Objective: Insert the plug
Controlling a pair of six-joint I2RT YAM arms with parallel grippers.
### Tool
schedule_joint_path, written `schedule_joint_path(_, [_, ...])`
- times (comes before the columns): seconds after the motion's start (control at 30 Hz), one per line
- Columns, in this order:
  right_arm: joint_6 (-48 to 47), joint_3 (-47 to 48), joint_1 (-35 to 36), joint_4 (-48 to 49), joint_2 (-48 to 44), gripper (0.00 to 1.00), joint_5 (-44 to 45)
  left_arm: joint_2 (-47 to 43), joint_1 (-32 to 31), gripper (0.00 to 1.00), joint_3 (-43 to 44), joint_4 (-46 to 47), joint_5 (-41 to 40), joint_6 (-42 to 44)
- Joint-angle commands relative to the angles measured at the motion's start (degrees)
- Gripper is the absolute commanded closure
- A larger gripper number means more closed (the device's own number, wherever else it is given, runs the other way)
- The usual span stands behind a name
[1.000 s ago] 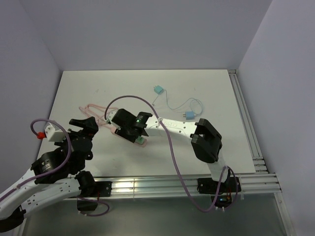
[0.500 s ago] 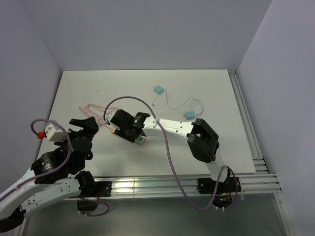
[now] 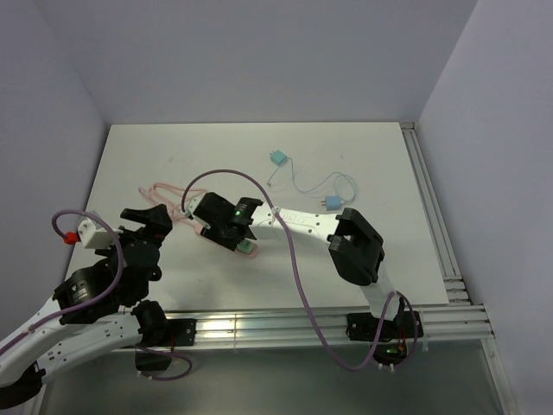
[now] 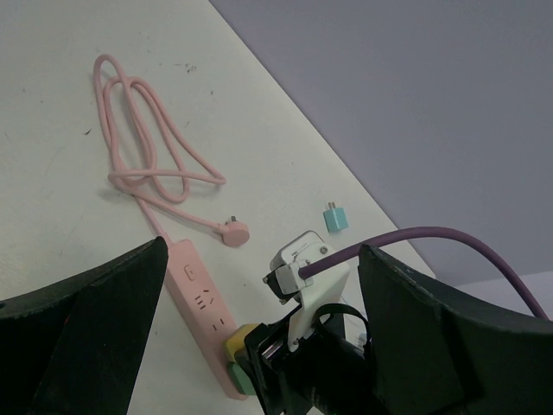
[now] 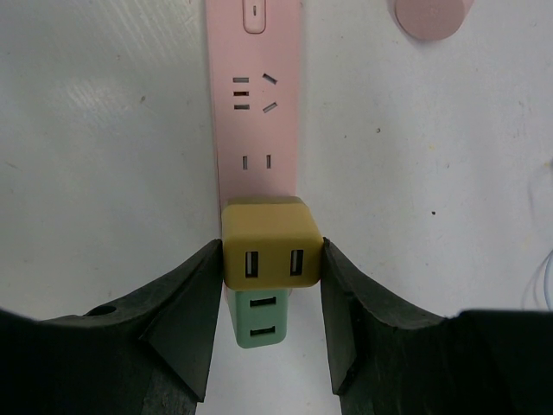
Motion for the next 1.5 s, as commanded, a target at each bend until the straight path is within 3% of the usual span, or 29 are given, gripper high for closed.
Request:
schedule_joint_path(0.0, [0.63,1.45,0.13,-3.82,1.25,1.0,-0.15,-0.35,-0.14,0.03,-0.39,2.09,0.33,2.13])
schedule_joint_path(0.77, [0.89,3.3,-0.05,-5.06,3.62,1.0,-1.99,-0.44,-0.14,0.03,0.13,2.79,0.68,3.27])
schedule_joint_path(1.1, [3.96,-5.39,-0.57,-1.63,1.43,1.0,-1.82,-0.35,-0.14,0.03,0.22,4.11,0.85,4.41])
schedule_joint_path(1.47, [4.05,-6.72,-0.58,-1.36,4.5,1.0,-3.92,0.27,-0.14,0.03,0.31,3.32,1.29,3.53])
